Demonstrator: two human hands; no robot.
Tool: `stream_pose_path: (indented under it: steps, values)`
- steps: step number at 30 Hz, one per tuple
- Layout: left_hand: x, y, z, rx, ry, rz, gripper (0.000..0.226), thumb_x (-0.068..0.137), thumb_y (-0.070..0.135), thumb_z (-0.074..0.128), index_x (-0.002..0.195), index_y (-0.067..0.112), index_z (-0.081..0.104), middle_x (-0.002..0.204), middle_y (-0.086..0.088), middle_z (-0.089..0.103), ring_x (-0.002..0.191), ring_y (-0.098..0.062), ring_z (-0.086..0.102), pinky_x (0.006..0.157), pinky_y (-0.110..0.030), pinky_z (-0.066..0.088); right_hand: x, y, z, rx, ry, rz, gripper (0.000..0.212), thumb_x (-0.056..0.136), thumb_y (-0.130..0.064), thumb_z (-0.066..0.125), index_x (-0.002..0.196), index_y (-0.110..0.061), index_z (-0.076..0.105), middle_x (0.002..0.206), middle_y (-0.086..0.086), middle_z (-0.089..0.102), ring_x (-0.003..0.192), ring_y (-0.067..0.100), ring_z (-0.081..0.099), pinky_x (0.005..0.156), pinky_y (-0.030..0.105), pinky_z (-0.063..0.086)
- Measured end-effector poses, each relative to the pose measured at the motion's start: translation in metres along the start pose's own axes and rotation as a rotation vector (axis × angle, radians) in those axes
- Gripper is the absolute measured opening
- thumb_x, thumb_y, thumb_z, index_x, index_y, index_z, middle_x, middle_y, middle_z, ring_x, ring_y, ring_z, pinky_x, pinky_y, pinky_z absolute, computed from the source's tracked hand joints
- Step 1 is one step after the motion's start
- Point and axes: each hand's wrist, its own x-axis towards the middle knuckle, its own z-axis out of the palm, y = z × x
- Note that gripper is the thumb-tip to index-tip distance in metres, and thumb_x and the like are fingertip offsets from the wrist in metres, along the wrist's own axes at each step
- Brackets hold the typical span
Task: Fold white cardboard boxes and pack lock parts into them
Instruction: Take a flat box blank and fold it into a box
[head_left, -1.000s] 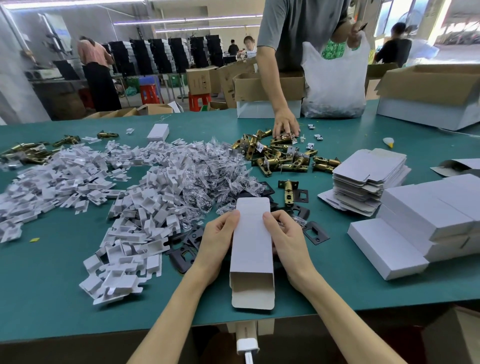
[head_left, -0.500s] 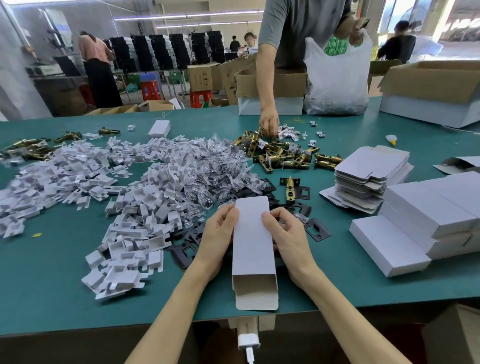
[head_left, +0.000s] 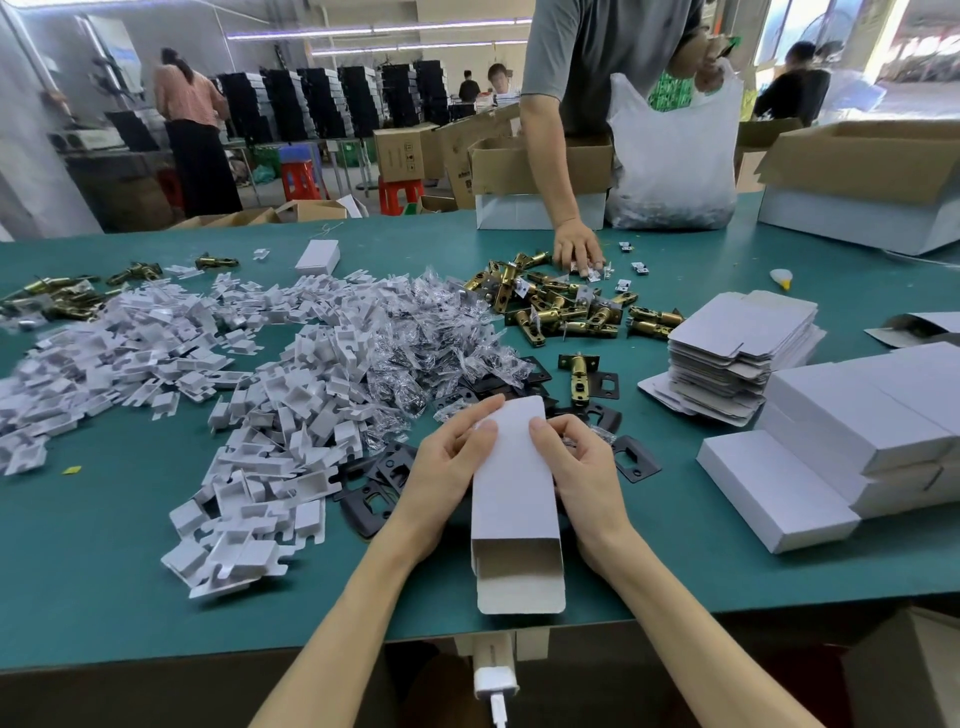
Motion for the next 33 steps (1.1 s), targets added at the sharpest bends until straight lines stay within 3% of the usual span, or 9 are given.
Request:
stream_pose_path:
  steps: [5, 10, 13, 15, 19, 24, 28, 33]
  values:
    - [0.0004, 0.0009, 0.0004, -0.014, 0.004, -0.034, 0.027, 0.103, 0.022, 0.062, 0.128, 0.019, 0.071, 0.118, -0.018, 0.074, 0.094, -0.025, 0.068, 0.079, -0.038, 0.055, -0.0002, 0.0002, 0.0005, 0.013, 0.006, -0.003, 0.025, 0.098, -0.034, 0.067, 0.098, -0.009, 0.067, 0.08, 0.006, 0.074, 0.069, 0.019, 0.071, 0.055, 0.028, 0.054]
    - [0.0011, 0.0, 0.0006, -0.016, -0.011, -0.024, 0.027, 0.104, 0.022, 0.061, 0.128, 0.017, 0.071, 0.12, -0.02, 0.073, 0.093, -0.023, 0.066, 0.076, -0.033, 0.054, -0.0002, -0.0004, 0.0, 0.019, 0.003, -0.015, 0.019, 0.097, -0.037, 0.068, 0.092, -0.019, 0.072, 0.084, 0.008, 0.075, 0.073, 0.02, 0.072, 0.058, 0.029, 0.056]
    - [0.0006, -0.0007, 0.001, -0.025, -0.021, -0.004, 0.032, 0.104, 0.023, 0.061, 0.135, 0.022, 0.066, 0.121, -0.02, 0.072, 0.096, -0.024, 0.066, 0.083, -0.042, 0.056, 0.0001, 0.0004, 0.0005, 0.02, 0.005, -0.012, 0.018, 0.097, -0.038, 0.069, 0.091, -0.021, 0.072, 0.085, 0.008, 0.076, 0.073, 0.021, 0.074, 0.058, 0.029, 0.057]
    - [0.0007, -0.002, 0.0008, -0.016, -0.011, 0.016, 0.034, 0.103, 0.023, 0.063, 0.137, 0.026, 0.065, 0.126, -0.015, 0.071, 0.102, -0.024, 0.066, 0.088, -0.046, 0.056, 0.0008, 0.0014, 0.0006, 0.012, 0.016, -0.009, 0.02, 0.096, -0.039, 0.069, 0.094, -0.019, 0.072, 0.086, 0.009, 0.077, 0.075, 0.024, 0.074, 0.059, 0.032, 0.057]
    - [0.0018, -0.0039, -0.0007, -0.043, 0.015, 0.038, 0.036, 0.1, 0.02, 0.067, 0.136, 0.026, 0.067, 0.131, -0.005, 0.07, 0.108, -0.02, 0.067, 0.091, -0.041, 0.058, 0.0015, 0.0028, 0.0007, -0.021, 0.035, -0.005, 0.026, 0.095, -0.041, 0.07, 0.099, -0.015, 0.071, 0.086, 0.01, 0.077, 0.077, 0.028, 0.075, 0.063, 0.04, 0.058]
    - [0.0033, -0.0055, -0.0012, -0.045, 0.024, 0.026, 0.033, 0.1, 0.02, 0.067, 0.132, 0.021, 0.071, 0.126, -0.002, 0.074, 0.102, -0.016, 0.068, 0.084, -0.031, 0.058, 0.0024, 0.0027, 0.0002, -0.021, 0.047, -0.003, 0.025, 0.097, -0.036, 0.069, 0.102, -0.012, 0.07, 0.089, 0.01, 0.077, 0.081, 0.031, 0.075, 0.072, 0.051, 0.058]
    - [0.0032, -0.0075, -0.0023, -0.035, 0.052, 0.022, 0.023, 0.102, 0.025, 0.065, 0.121, 0.024, 0.078, 0.115, -0.005, 0.078, 0.095, -0.016, 0.067, 0.081, -0.034, 0.054, 0.0008, 0.0007, 0.001, -0.016, 0.031, -0.001, 0.021, 0.1, -0.032, 0.065, 0.1, -0.012, 0.071, 0.09, 0.011, 0.076, 0.079, 0.027, 0.073, 0.071, 0.047, 0.056]
    - [0.0049, -0.0088, -0.0023, 0.037, 0.007, 0.037, 0.023, 0.103, 0.03, 0.063, 0.116, 0.019, 0.079, 0.117, 0.002, 0.077, 0.098, -0.013, 0.069, 0.082, -0.027, 0.054, -0.0005, -0.0017, 0.0012, -0.037, 0.035, -0.026, 0.021, 0.1, -0.033, 0.064, 0.099, -0.013, 0.069, 0.088, 0.011, 0.073, 0.075, 0.023, 0.068, 0.066, 0.039, 0.052]
